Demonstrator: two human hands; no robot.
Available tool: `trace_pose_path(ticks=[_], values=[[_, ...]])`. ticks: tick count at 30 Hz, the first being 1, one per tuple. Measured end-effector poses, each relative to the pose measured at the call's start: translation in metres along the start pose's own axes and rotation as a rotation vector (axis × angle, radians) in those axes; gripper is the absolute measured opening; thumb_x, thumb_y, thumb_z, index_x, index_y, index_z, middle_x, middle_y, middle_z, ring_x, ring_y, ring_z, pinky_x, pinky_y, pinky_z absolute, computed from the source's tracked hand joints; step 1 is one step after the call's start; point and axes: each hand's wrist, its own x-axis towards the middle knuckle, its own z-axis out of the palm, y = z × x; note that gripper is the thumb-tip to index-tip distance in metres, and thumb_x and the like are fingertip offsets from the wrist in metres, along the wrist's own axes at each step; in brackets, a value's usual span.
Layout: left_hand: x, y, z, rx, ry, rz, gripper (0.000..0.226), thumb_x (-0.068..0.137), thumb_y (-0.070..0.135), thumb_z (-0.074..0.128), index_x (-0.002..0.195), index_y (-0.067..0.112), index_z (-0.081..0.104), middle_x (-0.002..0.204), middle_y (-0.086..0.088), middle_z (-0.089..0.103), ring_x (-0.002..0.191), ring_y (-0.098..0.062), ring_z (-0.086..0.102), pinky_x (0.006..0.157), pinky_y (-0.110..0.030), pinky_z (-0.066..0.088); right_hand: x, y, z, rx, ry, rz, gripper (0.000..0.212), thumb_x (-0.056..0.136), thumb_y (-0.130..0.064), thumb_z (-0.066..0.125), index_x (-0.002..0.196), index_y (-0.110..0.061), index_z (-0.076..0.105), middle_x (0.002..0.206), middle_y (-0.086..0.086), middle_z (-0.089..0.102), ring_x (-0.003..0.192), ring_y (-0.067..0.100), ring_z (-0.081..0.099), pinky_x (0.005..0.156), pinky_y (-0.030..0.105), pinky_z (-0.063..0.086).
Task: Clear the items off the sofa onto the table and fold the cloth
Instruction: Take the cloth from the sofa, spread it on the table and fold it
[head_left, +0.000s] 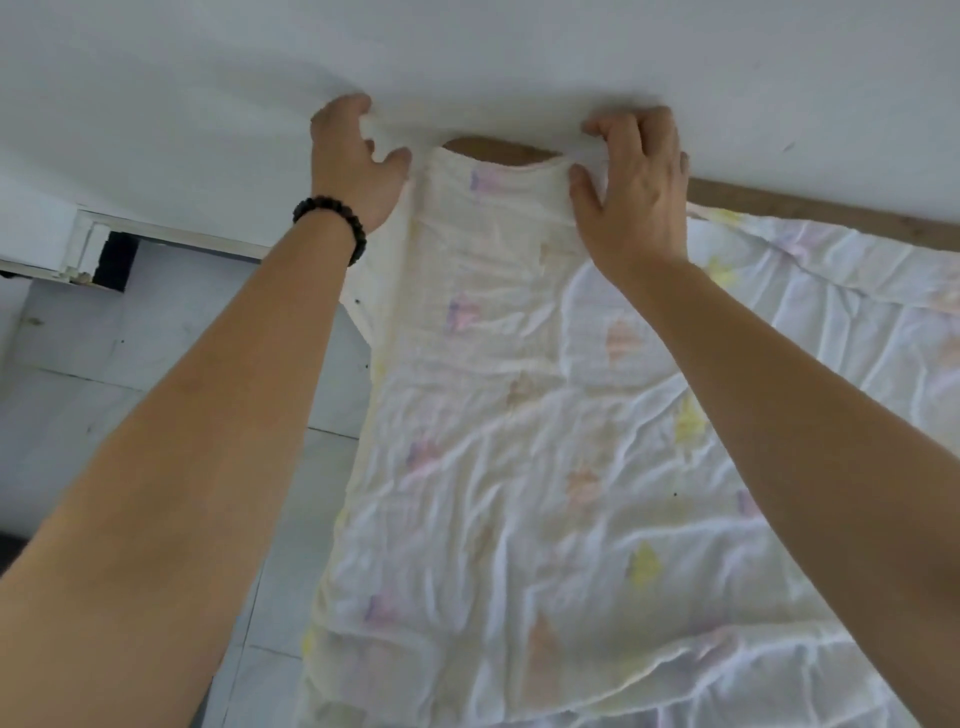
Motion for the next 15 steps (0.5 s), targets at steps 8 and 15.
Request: trace_pose_path(ticks=[8,15], values=[[-0.156,-0.022,0.043,0.506,-0.063,0.158,0.067,0.098,0.052,0.033,0.155,0.019,0.018,0.161,-0.019,0.004,0.148,-0.036,0.007,0.116,-0.049,0.015,-0.136,0.011,-0.029,-0.167,-0.282,-0.016,0.062,0.101,-0.052,0.040,0.154,-0.020,0.033,0.163,0.019,0.015,0.152,0.037,0.010,0.121,0.052,0.013],[-0.155,-0.036,0.058,0.777,-0.111,0.288,0.073,0.095,0.065,0.016,0.156,0.026,0.004,0.163,-0.015,-0.005,0.149,-0.038,-0.003,0.112,-0.057,0.023,-0.151,0.024,-0.031,-0.379,-0.455,0.073,0.076,0.095,-0.071,0.020,0.159,-0.032,0.002,0.166,0.010,-0.008,0.153,0.032,-0.007,0.123,0.052,0.000]])
